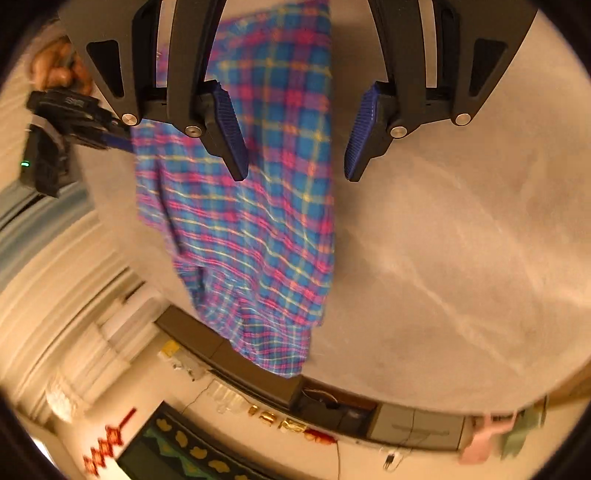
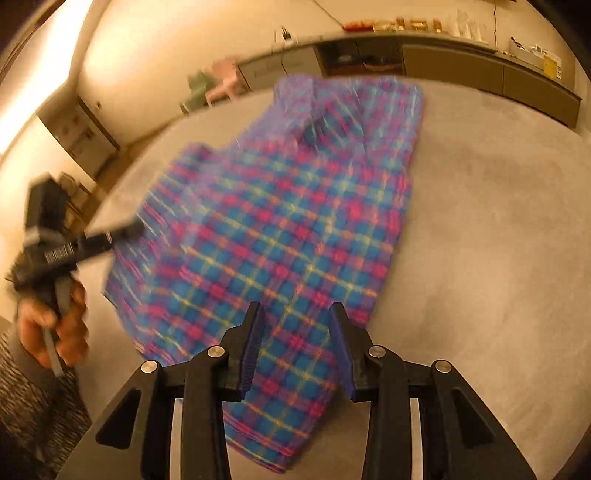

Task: Fold clothes
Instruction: 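Grasp the shirt hem with the left gripper and fold it toward the collar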

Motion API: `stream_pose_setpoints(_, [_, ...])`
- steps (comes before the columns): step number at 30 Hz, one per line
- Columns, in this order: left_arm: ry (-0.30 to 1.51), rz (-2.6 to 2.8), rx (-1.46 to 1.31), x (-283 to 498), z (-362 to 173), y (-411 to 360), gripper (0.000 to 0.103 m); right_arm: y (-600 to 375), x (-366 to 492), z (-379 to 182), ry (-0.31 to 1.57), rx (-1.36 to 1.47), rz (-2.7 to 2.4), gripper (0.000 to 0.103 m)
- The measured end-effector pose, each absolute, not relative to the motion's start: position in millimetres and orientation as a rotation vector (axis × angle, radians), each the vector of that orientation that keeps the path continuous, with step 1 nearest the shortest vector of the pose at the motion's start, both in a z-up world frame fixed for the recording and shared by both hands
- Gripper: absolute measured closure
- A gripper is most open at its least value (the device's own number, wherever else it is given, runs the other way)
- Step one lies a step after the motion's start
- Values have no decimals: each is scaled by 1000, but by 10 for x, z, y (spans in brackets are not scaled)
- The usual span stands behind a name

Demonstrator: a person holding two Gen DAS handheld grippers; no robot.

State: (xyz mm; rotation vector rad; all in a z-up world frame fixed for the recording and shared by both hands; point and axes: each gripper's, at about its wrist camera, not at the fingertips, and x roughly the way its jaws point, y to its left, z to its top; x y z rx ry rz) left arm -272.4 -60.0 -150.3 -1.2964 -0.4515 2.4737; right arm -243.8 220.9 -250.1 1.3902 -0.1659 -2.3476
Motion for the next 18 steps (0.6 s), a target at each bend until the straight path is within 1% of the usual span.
stream_pose_setpoints(2, [-381,2478,-1282,-2794,-1484,-529,49,2286,-2447,-2500,-189,1402,-2334,66])
stream_pose_setpoints(3, [-351,2459,-1279,-2812,-1468,-516,78,2337,-2426,-2507,-207,1406,-2325,66])
stream_pose_setpoints(4, [-311,2439,-1290,-2840,-1455,-466,97,2393,-2393,-2520,-226,1408,-2315,66])
stream_pose_setpoints(6, [-277,2388,-1286,-2860,-1350,-364,98,2426,-2507,-2562,-267,1413,-2303,66])
stream_pose_setpoints(8, [-465,2248,-1219,-2867,-1218,-424,98,2505,-2613,-2603,-304,1421,-2304,66])
stream_pose_setpoints(10, [-813,2029,-1122,-2906,-1206,-663,98,2595,-2721,-2650,-354,1427,-2300,66])
stream_pose_setpoints(11, [-937,1945,-1103,-2976,-1277,-773,98,2628,-2783,-2673,-387,1428,-2290,66])
stream_pose_setpoints(13, [-1105,1852,-1211,-3190,-1613,-926,98,2661,-2909,-2712,-436,1433,-2277,66])
stream_pose_setpoints(14, [-1128,1847,-1281,-3267,-1772,-948,98,2660,-2962,-2727,-438,1440,-2279,66])
stream_pose_setpoints(15, [-1090,1880,-1331,-3303,-1826,-930,97,2626,-3039,-2739,-427,1446,-2284,66])
stream_pose_setpoints(16, [-1049,1913,-1380,-3338,-1878,-911,93,2577,-3129,-2750,-414,1452,-2289,66])
stream_pose_setpoints(17, [-957,1989,-1386,-3322,-1783,-870,89,2529,-3219,-2761,-400,1457,-2295,66])
stream_pose_setpoints(18, [-861,2063,-1388,-3305,-1686,-829,75,2463,-3233,-2753,-385,1459,-2302,66])
